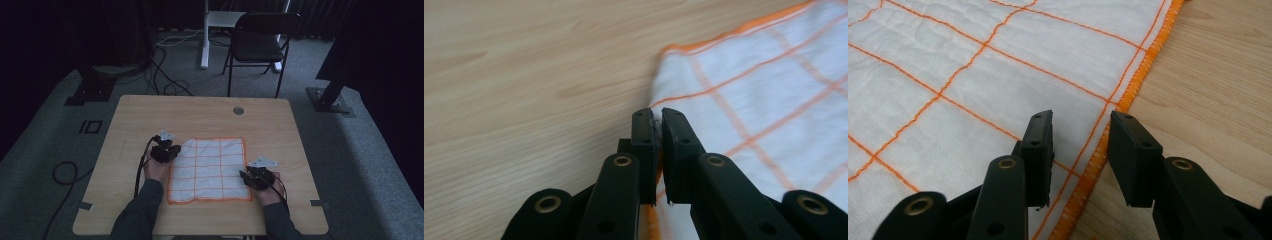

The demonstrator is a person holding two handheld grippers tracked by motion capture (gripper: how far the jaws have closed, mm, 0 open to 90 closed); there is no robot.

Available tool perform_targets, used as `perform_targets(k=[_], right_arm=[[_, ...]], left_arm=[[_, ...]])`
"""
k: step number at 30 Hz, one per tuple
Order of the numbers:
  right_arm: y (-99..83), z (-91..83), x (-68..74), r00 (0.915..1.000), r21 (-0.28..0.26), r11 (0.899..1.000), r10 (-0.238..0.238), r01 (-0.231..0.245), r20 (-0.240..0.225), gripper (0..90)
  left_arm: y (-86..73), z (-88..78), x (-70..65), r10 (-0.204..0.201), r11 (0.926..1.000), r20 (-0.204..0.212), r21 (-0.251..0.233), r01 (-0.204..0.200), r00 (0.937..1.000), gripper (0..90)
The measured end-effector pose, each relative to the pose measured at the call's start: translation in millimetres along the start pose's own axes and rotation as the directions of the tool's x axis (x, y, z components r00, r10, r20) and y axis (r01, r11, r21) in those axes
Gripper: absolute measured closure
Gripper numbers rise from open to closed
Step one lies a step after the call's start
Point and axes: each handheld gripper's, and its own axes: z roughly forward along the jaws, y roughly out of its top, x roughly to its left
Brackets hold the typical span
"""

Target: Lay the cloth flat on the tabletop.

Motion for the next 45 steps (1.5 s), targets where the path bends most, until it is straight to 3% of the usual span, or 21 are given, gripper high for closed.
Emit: perform_targets(k=[4, 8, 14, 18, 21, 25, 28, 30, 32, 34, 36, 39, 45], right_arm=[[-0.3, -0.2, 0.3, 1.0, -0.001, 1.0, -0.001, 0.001, 0.002, 62.5], [-0.6, -0.2, 0.4, 1.0, -0.003, 1.0, 0.001, -0.001, 0.001, 62.6], [-1.0, -0.2, 0.1, 1.0, -0.004, 1.0, 0.002, -0.002, -0.001, 62.4], [-1.1, -0.2, -0.1, 1.0, -0.005, 1.0, 0.002, -0.002, -0.001, 62.3], [-1.1, -0.1, 0.0, 1.0, -0.005, 1.0, 0.003, -0.003, 0.0, 62.2], [-1.2, -0.1, 0.1, 1.0, -0.006, 1.0, 0.003, -0.003, 0.001, 62.2], [-1.3, -0.1, 0.0, 1.0, -0.006, 1.0, 0.004, -0.004, -0.001, 62.1], [-1.3, 0.0, -0.2, 1.0, -0.007, 1.0, 0.004, -0.004, -0.001, 62.1], [-1.4, -0.1, -0.1, 1.0, -0.007, 1.0, 0.005, -0.005, -0.001, 62.1], [-1.5, -0.2, -0.2, 1.0, -0.006, 1.0, 0.008, -0.008, -0.003, 62.0], [-1.6, -0.1, -0.5, 0.9999, -0.007, 1.0, 0.009, -0.009, -0.005, 62.0], [-1.7, -0.1, -0.4, 0.9999, -0.007, 1.0, 0.009, -0.01, -0.004, 62.0], [-1.7, -0.2, -0.3, 0.9999, -0.006, 1.0, 0.011, -0.011, -0.004, 61.9]], left_arm=[[-2.5, -6.8, -24.3, 0.065, 0.9976, 0.048, -0.024, -0.064, 0.9967, 85.0], [-9.8, -4.1, -42.7, 0.124, 0.9922, 0.093, 0.002, -0.125, 0.988, 78.8], [-19.4, 1.6, -49.5, 0.127, 0.9893, 0.143, 0.052, -0.136, 0.9815, 72.9], [-20.2, -5.8, -52.0, 0.139, 0.9892, 0.151, 0.025, -0.145, 0.9786, 71.9], [-16.9, -12.9, -50.8, 0.133, 0.991, 0.153, -0.007, -0.133, 0.9792, 71.3], [-9.8, -19.9, -42.7, 0.107, 0.9931, 0.114, -0.06, -0.101, 0.9877, 71.1], [-3.0, -19.6, -30.8, 0.08, 0.9932, 0.037, -0.087, -0.077, 0.9961, 71.0], [1.6, -14.7, -18.6, 0.019, 0.9963, -0.004, -0.084, -0.02, 0.9998, 71.1], [4.5, -9.5, -6.9, -0.032, 0.9966, -0.004, -0.076, 0.032, 0.9995, 72.2], [6.0, -5.2, 0.1, -0.045, 0.9975, -0.026, -0.056, 0.043, 0.9987, 72.6], [6.3, -1.2, 6.4, -0.069, 0.9972, -0.018, -0.031, 0.068, 0.9975, 73.3], [5.7, 0.1, 11.0, -0.076, 0.997, -0.046, -0.022, 0.075, 0.9961, 73.5], [8.2, -0.6, 22.5, -0.109, 0.9936, -0.046, -0.035, 0.108, 0.9929, 65.8]])
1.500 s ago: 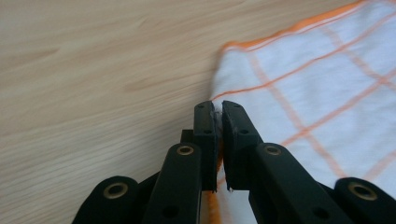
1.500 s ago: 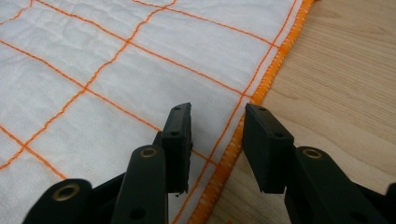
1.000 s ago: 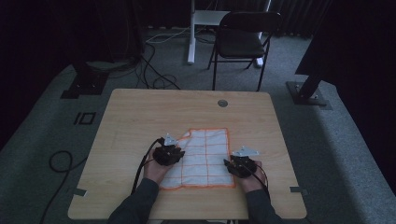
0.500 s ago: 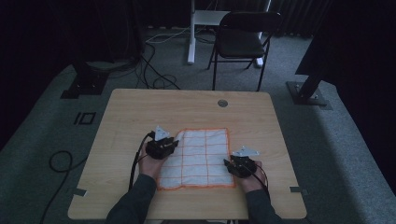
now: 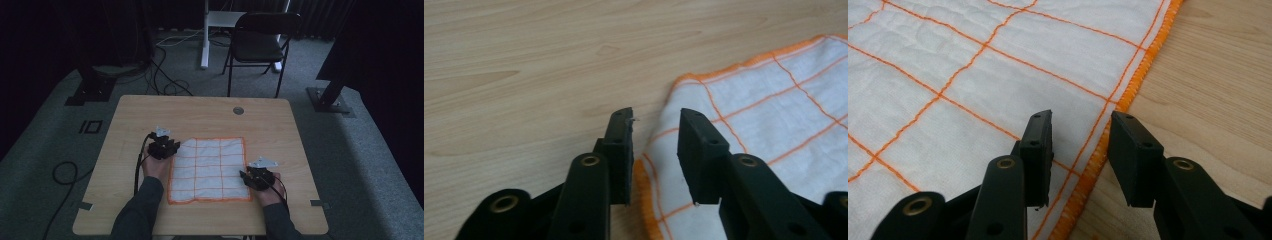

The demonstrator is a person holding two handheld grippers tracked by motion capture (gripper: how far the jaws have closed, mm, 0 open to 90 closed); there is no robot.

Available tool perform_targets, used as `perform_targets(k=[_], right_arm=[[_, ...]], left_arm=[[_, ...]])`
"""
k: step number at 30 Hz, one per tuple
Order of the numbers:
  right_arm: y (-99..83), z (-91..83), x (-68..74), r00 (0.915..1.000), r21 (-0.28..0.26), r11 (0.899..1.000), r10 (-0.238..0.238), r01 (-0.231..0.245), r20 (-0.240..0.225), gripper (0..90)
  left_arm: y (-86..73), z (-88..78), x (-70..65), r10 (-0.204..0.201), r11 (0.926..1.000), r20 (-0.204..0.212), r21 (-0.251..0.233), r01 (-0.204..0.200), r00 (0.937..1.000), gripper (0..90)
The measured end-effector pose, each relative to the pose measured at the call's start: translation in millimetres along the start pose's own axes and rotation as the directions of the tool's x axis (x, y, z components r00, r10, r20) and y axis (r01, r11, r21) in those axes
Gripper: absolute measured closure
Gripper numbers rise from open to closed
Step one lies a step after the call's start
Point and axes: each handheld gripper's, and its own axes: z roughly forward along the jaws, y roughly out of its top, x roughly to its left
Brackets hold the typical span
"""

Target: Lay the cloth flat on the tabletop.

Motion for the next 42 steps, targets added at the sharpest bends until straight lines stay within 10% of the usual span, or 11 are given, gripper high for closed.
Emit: perform_targets(k=[14, 21, 26, 34, 39, 42], right_arm=[[-0.4, 0.1, -0.5, 1.0, -0.003, 1.0, 0.002, -0.002, -0.002, 61.8], [-0.6, 0.1, -0.5, 1.0, -0.004, 1.0, 0.003, -0.003, -0.002, 61.7], [-0.7, 0.2, -0.5, 1.0, -0.006, 1.0, 0.003, -0.003, -0.002, 61.7], [-1.1, 0.0, -0.5, 1.0, -0.007, 1.0, 0.004, -0.004, -0.001, 61.6], [-1.1, 0.0, -0.6, 1.0, -0.007, 1.0, 0.004, -0.004, -0.002, 61.6], [-1.2, -0.2, -0.5, 1.0, -0.007, 1.0, 0.004, -0.004, -0.002, 61.5]], left_arm=[[-2.2, 22.9, -2.7, -0.004, 0.9959, 0.047, 0.091, 0.0, 0.9989, 50.8], [-1.6, 19.3, -12.1, 0.024, 0.9945, 0.066, 0.101, -0.03, 0.9975, 83.0], [5.9, 0.2, -39.7, 0.093, 0.9946, 0.124, 0.036, -0.098, 0.988, 85.8], [2.0, -15.3, -95.9, 0.203, 0.9782, 0.21, -0.001, -0.208, 0.9564, 85.6], [-12.0, -15.8, -127.1, 0.296, 0.948, 0.322, 0.016, -0.318, 0.8992, 73.0], [-11.0, -18.6, -131.4, 0.312, 0.9461, 0.326, -0.019, -0.323, 0.8924, 66.6]])
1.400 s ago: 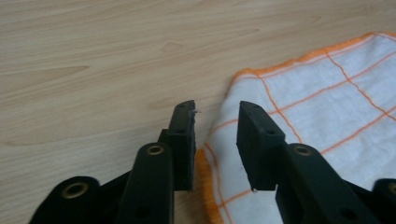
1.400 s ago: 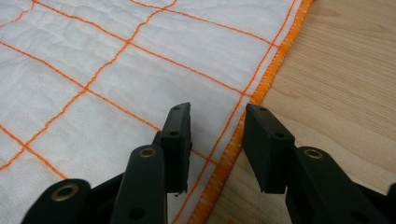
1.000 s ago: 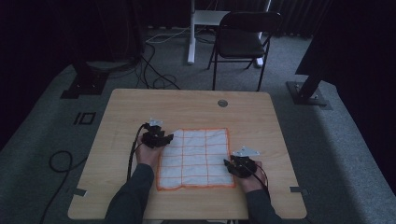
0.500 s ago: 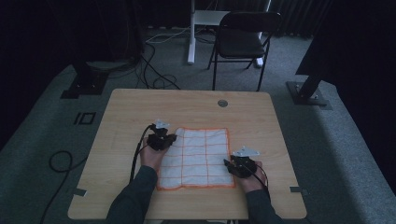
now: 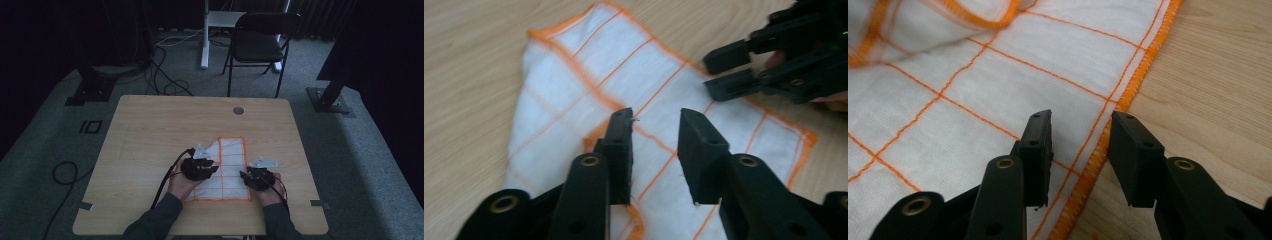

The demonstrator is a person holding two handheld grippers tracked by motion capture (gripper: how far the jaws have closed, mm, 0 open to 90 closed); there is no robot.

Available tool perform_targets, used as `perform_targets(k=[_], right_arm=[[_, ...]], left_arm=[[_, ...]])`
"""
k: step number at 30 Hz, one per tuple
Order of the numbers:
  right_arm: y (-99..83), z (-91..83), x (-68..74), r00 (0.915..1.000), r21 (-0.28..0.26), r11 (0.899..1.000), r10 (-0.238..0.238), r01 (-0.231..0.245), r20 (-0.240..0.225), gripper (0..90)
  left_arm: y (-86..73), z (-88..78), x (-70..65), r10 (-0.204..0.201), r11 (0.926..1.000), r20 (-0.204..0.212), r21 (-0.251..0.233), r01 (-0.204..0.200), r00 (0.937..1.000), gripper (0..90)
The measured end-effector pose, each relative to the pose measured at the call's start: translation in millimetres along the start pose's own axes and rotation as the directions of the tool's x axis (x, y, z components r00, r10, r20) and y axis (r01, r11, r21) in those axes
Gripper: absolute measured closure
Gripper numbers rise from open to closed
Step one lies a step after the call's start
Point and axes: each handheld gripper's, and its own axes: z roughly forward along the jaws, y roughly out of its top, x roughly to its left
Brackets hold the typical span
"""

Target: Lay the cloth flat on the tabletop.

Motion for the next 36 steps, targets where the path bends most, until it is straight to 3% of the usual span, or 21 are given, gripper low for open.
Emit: perform_targets(k=[6, 8, 9, 21, 25, 26, 28, 31, 32, 33, 36], right_arm=[[-0.2, -0.1, -0.2, 1.0, 0.001, 1.0, 0.0, 0.0, -0.001, 61.4], [-0.2, -0.1, -0.3, 1.0, 0.0, 1.0, 0.0, 0.0, -0.001, 61.4], [-0.2, -0.1, -0.3, 1.0, 0.0, 1.0, 0.0, 0.0, -0.001, 61.3], [-0.5, -0.2, -0.3, 1.0, -0.002, 1.0, 0.002, -0.002, -0.001, 61.2], [-0.5, -0.1, -0.2, 1.0, -0.001, 1.0, 0.004, -0.004, -0.002, 61.2], [-0.5, -0.2, -0.4, 1.0, -0.001, 1.0, 0.001, -0.001, -0.001, 61.2], [-0.6, -0.2, -0.3, 1.0, -0.002, 1.0, 0.002, -0.002, -0.001, 61.1], [-0.6, -0.2, -0.3, 1.0, -0.002, 1.0, 0.001, -0.001, -0.001, 61.2], [-0.7, -0.2, -0.3, 1.0, -0.002, 1.0, 0.001, -0.001, -0.001, 61.1], [-0.7, -0.2, -0.3, 1.0, -0.002, 1.0, 0.001, -0.001, -0.001, 61.1], [-0.7, -0.2, -0.3, 1.0, -0.003, 1.0, 0.001, -0.001, -0.001, 61.1]], left_arm=[[2.1, -3.9, 19.6, -0.034, 0.9994, -0.094, -0.008, 0.033, 0.995, 67.9], [2.1, -3.9, 19.6, -0.034, 0.9994, -0.094, -0.008, 0.033, 0.995, 68.1], [-0.5, -3.2, 31.4, -0.07, 0.9975, -0.104, -0.011, 0.069, 0.9921, 67.8], [-9.1, 20.6, 31.6, -0.085, 0.9948, -0.068, 0.05, 0.089, 0.994, 53.1], [-9.9, 28.9, 30.8, -0.095, 0.992, -0.033, 0.081, 0.097, 0.9949, 50.1], [-10.7, 31.9, 29.0, -0.082, 0.9915, -0.021, 0.1, 0.083, 0.9964, 50.2], [-11.3, 33.6, 27.1, -0.076, 0.9903, -0.018, 0.116, 0.077, 0.997, 51.7], [-11.5, 33.3, 26.0, -0.061, 0.9898, -0.031, 0.127, 0.064, 0.9977, 63.4], [-11.2, 31.4, 26.7, -0.054, 0.9895, -0.04, 0.132, 0.059, 0.9977, 63.4], [-11.1, 29.5, 27.5, -0.054, 0.9901, -0.046, 0.127, 0.06, 0.9974, 69.3], [-10.2, 22.3, 32.4, -0.057, 0.9919, -0.085, 0.109, 0.067, 0.9947, 76.0]])
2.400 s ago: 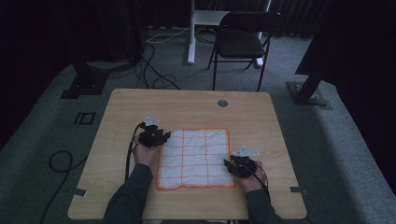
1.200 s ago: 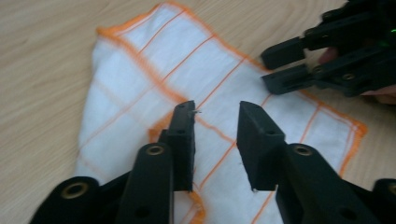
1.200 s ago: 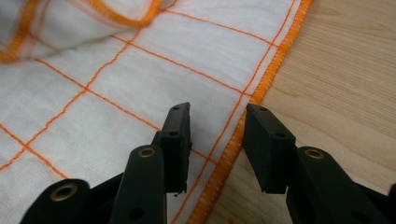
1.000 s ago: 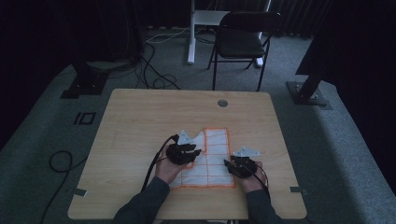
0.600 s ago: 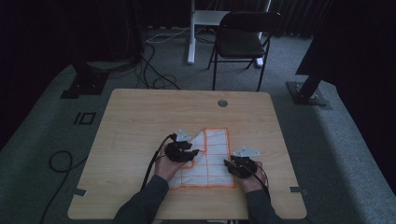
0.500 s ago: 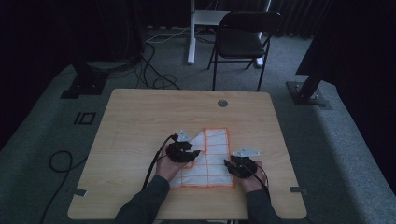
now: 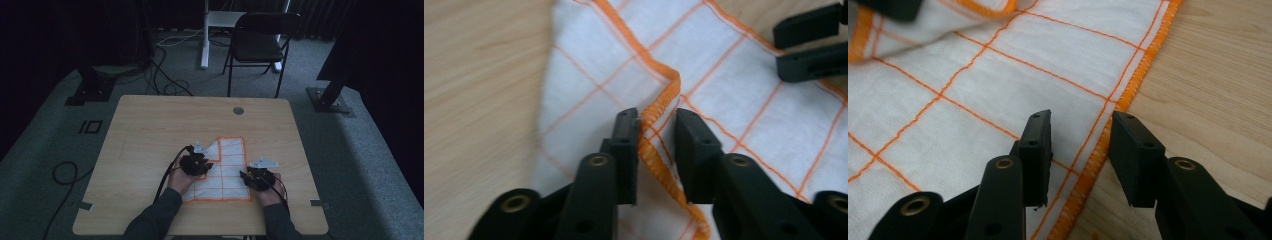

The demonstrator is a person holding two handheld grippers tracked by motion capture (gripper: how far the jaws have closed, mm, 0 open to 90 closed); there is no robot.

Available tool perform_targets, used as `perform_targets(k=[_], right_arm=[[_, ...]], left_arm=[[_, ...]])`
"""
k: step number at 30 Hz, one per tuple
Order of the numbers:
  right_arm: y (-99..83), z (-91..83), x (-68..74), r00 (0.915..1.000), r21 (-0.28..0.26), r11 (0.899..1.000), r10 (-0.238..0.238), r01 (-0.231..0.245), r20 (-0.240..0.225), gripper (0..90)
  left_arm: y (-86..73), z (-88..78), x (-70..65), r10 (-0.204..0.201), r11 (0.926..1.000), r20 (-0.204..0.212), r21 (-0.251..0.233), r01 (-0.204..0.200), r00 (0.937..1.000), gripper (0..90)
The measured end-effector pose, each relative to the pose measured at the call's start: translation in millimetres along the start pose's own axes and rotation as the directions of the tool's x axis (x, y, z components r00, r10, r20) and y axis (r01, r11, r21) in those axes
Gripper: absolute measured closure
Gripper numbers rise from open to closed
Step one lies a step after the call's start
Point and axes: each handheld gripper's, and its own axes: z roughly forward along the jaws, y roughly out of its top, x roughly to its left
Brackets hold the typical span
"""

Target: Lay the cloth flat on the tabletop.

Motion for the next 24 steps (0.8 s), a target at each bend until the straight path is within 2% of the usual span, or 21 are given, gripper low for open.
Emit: perform_targets(k=[3, 7, 10, 12, 14, 15, 20, 21, 22, 24], right_arm=[[0.0, 0.0, 0.0, 1.0, 0.0, 1.0, 0.0, 0.0, 0.0, 61.1], [0.0, 0.0, 0.1, 1.0, 0.0, 1.0, 0.001, -0.001, 0.001, 61.0], [-0.1, 0.0, 0.0, 1.0, 0.0, 1.0, -0.001, 0.001, 0.001, 60.9], [0.0, -0.1, 0.1, 1.0, 0.002, 1.0, 0.0, 0.0, 0.001, 60.9], [0.0, -0.1, 0.2, 1.0, 0.002, 1.0, 0.002, -0.002, 0.001, 60.9], [0.0, -0.1, 0.2, 1.0, 0.002, 1.0, 0.001, -0.001, 0.002, 60.9], [0.0, -0.1, 0.3, 1.0, 0.001, 1.0, 0.002, -0.002, 0.002, 60.8], [0.0, -0.1, 0.3, 1.0, 0.001, 1.0, 0.002, -0.002, 0.002, 60.8], [0.0, -0.1, 0.2, 1.0, 0.002, 1.0, 0.002, -0.002, 0.002, 60.8], [0.0, -0.1, 0.2, 1.0, 0.002, 1.0, 0.002, -0.002, 0.002, 60.7]], left_arm=[[0.6, -7.6, 7.3, -0.003, 0.9998, -0.048, -0.019, 0.002, 0.9989, 80.6], [1.2, -16.8, 21.8, -0.018, 0.9993, -0.103, -0.034, 0.015, 0.9945, 81.5], [1.7, -22.9, 35.9, -0.035, 0.9988, -0.149, -0.038, 0.029, 0.9883, 81.6], [2.0, -26.5, 45.6, -0.04, 0.9987, -0.186, -0.037, 0.034, 0.9818, 81.6], [2.0, -26.5, 45.6, -0.04, 0.9987, -0.186, -0.037, 0.034, 0.9818, 81.6], [2.2, -32.0, 60.8, -0.049, 0.9984, -0.246, -0.039, 0.04, 0.968, 81.5], [-0.2, -36.4, 82.6, -0.082, 0.9965, -0.319, -0.042, 0.072, 0.9444, 80.1], [-0.2, -36.4, 82.6, -0.082, 0.9965, -0.319, -0.042, 0.072, 0.9444, 79.4], [-2.1, -38.6, 89.1, -0.089, 0.9959, -0.355, -0.048, 0.077, 0.9305, 78.3], [-4.2, -41.5, 95.6, -0.108, 0.994, -0.381, -0.057, 0.093, 0.9183, 77.0]])
